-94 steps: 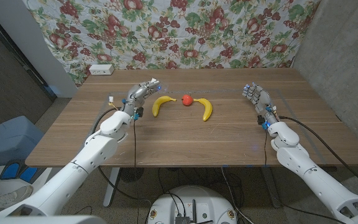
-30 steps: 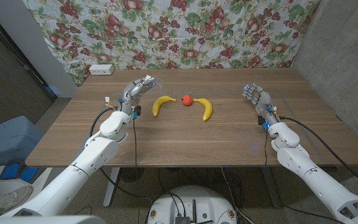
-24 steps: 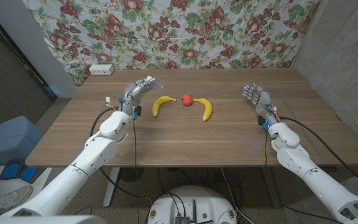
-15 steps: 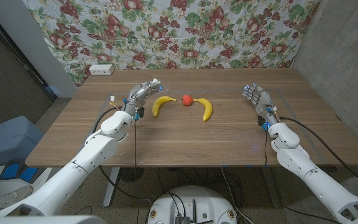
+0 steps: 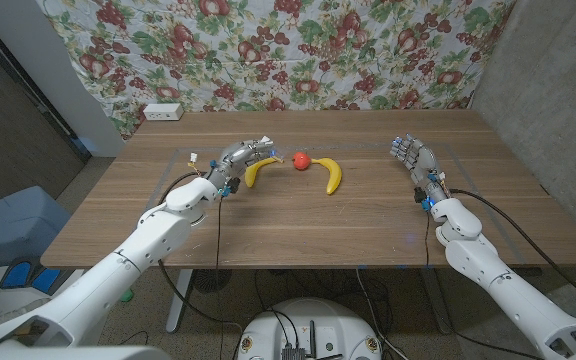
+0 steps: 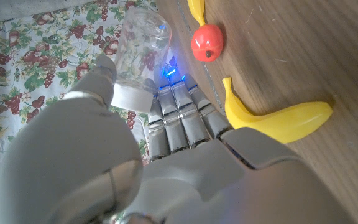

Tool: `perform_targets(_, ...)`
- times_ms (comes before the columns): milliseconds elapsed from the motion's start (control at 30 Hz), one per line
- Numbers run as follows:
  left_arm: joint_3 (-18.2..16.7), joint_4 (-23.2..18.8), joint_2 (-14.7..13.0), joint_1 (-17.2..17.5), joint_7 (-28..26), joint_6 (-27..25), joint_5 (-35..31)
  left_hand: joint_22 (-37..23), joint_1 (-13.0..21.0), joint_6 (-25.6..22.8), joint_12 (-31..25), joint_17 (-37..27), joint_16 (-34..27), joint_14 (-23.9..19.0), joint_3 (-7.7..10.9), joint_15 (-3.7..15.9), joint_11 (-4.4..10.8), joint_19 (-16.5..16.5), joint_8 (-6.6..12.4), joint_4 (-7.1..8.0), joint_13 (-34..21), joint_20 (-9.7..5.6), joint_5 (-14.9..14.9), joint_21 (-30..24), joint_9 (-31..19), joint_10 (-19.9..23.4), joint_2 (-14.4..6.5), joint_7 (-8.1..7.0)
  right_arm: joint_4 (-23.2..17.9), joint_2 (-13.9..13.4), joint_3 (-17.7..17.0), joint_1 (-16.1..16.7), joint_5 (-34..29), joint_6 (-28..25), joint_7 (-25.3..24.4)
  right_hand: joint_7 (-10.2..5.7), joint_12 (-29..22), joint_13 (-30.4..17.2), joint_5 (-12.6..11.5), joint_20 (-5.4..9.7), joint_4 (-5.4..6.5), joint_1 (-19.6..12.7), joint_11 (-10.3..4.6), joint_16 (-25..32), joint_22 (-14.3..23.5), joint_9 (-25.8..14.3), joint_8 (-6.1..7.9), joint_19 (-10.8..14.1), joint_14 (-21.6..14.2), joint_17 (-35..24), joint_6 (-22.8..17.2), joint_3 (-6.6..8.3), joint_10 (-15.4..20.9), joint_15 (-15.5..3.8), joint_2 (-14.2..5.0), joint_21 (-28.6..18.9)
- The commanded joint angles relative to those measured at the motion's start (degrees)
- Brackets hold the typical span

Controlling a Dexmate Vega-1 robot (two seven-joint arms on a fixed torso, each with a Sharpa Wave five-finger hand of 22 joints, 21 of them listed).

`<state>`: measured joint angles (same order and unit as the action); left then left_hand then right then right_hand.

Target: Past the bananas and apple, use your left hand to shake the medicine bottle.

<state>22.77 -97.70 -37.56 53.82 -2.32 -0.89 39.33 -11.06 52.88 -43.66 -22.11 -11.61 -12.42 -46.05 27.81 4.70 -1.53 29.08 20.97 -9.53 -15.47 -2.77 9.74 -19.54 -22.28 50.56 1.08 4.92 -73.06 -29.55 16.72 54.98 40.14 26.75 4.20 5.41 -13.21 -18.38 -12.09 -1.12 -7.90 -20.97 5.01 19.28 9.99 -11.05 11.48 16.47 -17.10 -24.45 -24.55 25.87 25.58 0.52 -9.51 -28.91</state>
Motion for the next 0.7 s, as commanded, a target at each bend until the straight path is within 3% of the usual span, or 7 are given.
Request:
perform_targets(33, 1.17, -0.29, -0.92, -0.42, 1.89, -1.34, 0.43, -0.1, 10.91, -6.41, -0.11, -0.08, 0.13, 0.08, 0.45, 8.75, 10.66, -0.15, 0.28, 0.15, -6.74, -0.56, 0.28, -0.28, -0.34, 12.21, -11.43, -2.45, -0.85, -0.27, -0.2, 0.85, -0.06, 0.23, -0.37, -0.03, -0.13, -0.01, -0.22, 0.07, -0.34, -0.59, -0.2, 0.05, 0.15, -0.3, 0.28, 0.69, -0.33, -0.03, -0.42, 0.16, 0.09, -0.21, 0.19, 0.21)
perform_targets(233, 0.55, -0.48, -0.56, 0.3, 0.43, 0.12, -0.06, -0.1, 10.93, -6.5, -0.13, -0.1, 0.1, 0.05, 0.43, 8.78, 10.68, -0.08, 0.24, 0.11, -6.8, -0.53, 0.28, -0.35, -0.34, 12.32, -11.4, -2.4, -1.18, -0.35, -0.32, 1.19, -0.17, 0.52, -0.53, -0.1, -0.12, -0.01, -0.21, 0.1, -0.33, -0.6, -0.22, 0.01, 0.16, -0.3, 0.29, 0.72, -0.27, -0.01, -0.45, 0.15, 0.07, -0.21, 0.19, 0.41)
perform_targets(700, -3.84, -2.0, 2.5, 4.82, -9.87, 7.41, -2.95, -0.1, 10.98, -6.71, -0.07, -0.16, -0.01, -0.08, 0.42, 8.82, 10.65, 0.04, 0.15, 0.06, -6.81, -0.52, 0.27, -0.5, -0.41, 12.52, -11.39, -2.43, -1.71, -0.31, -0.41, 1.4, -0.2, 0.34, -1.09, -0.11, -0.13, 0.0, -0.22, 0.09, -0.31, -0.63, -0.1, 0.01, 0.17, -0.3, 0.27, 0.84, -0.3, -0.03, -0.4, 0.13, 0.11, -0.22, 0.18, 0.67)
